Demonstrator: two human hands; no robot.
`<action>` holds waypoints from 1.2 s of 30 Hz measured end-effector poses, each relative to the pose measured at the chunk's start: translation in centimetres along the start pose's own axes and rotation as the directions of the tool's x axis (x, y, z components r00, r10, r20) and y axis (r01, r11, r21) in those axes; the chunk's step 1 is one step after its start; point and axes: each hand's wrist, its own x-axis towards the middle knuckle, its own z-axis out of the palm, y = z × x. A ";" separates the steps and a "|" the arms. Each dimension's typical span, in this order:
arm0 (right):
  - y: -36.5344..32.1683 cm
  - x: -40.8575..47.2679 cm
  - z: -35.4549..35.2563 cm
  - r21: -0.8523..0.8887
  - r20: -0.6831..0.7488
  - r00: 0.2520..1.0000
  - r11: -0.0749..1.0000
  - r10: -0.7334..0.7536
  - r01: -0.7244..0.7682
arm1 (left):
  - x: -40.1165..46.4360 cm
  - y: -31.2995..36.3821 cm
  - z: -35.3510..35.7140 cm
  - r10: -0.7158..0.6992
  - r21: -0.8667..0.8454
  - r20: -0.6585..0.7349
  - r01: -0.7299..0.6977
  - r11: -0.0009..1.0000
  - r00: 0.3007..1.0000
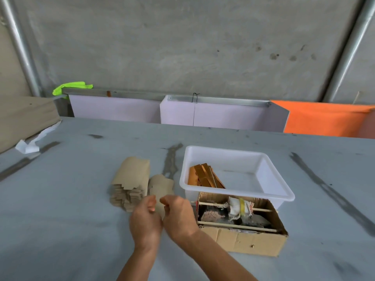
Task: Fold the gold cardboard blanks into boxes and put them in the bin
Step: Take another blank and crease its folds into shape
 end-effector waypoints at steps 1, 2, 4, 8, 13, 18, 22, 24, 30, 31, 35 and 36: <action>0.2 -0.2 0.8 -0.060 0.040 0.999 0.998 0.004 -0.002 | 0.1 -0.3 -0.3 -0.013 0.004 -0.010 0.013 1.000 1.000; 0.5 -0.3 1.5 -0.138 0.079 0.997 0.990 -0.005 0.015 | 0.2 -0.4 -0.5 -0.020 -0.006 -0.008 0.020 1.000 1.000; 0.9 -0.1 2.9 -0.326 0.114 0.993 0.942 -0.039 0.074 | 0.4 -0.6 -0.8 -0.024 -0.023 -0.009 0.024 0.999 1.000; 0.8 0.9 5.8 -0.499 0.105 0.993 0.861 -0.052 0.098 | 0.2 -0.6 -1.0 -0.034 -0.048 -0.041 0.032 0.998 0.999; 0.8 0.5 6.6 -0.594 0.136 0.984 0.786 -0.114 0.173 | 0.3 -1.1 -1.7 -0.030 -0.031 -0.047 0.029 0.999 0.998; 1.0 0.0 6.0 -0.622 0.249 0.960 0.739 -0.125 0.258 | -0.1 -1.0 -1.8 -0.042 -0.039 -0.048 0.040 0.998 0.998; -0.2 -1.0 4.4 -0.611 0.233 0.971 0.767 -0.063 0.196 | -0.2 -0.8 -2.0 -0.035 -0.049 -0.055 0.032 0.998 0.998; -0.1 -1.3 4.4 -0.619 0.088 0.993 0.776 -0.084 0.120 | -0.2 -0.8 -2.3 -0.026 -0.043 -0.071 0.023 0.999 0.997; -2.9 -2.9 0.5 -0.483 -0.261 0.953 0.876 -0.154 0.010 | -0.1 -0.7 -3.2 -0.008 -0.117 -0.087 -0.003 0.993 0.996; -3.0 -3.1 -0.6 -0.410 -0.301 0.947 0.912 -0.111 -0.024 | -0.2 -0.6 -3.4 0.005 -0.131 -0.089 -0.017 0.991 0.996; -1.4 -4.8 -3.5 0.039 -0.384 0.916 0.993 0.120 -0.114 | -0.8 0.2 -3.2 0.057 -0.188 0.008 -0.055 0.981 0.998; -0.6 -5.3 -4.1 0.166 -0.361 0.914 0.977 0.185 -0.133 | -1.0 0.5 -3.1 0.040 -0.224 0.043 -0.029 0.974 0.998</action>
